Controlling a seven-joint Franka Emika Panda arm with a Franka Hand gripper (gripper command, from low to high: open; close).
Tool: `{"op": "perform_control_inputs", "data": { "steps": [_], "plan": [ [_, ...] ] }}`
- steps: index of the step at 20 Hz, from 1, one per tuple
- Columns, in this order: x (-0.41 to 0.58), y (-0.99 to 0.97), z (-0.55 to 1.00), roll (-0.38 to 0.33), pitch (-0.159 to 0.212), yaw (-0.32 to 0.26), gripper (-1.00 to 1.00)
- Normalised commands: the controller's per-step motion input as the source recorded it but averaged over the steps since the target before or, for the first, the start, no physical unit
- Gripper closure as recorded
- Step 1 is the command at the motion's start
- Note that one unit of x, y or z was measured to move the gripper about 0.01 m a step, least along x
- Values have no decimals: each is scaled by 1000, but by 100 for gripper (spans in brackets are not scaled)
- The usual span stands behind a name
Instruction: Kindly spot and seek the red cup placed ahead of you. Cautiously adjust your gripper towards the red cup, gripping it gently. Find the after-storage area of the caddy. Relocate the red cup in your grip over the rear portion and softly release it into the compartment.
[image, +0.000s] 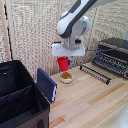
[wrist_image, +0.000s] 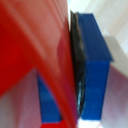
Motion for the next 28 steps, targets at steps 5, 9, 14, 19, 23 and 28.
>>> {"op": "perform_control_inputs", "data": {
  "steps": [5, 9, 14, 19, 23, 28],
  "plan": [
    [479, 582, 790, 42, 177, 86, 100],
    [464, 631, 757, 62, 180, 92, 100],
    [418, 656, 769, 56, 175, 86, 100],
    [334, 703, 782, 44, 154, 70, 100],
    [233, 791, 674, 17, 96, 44, 100],
    [186, 795, 485, 20, 35, 42, 100]
  ]
}}
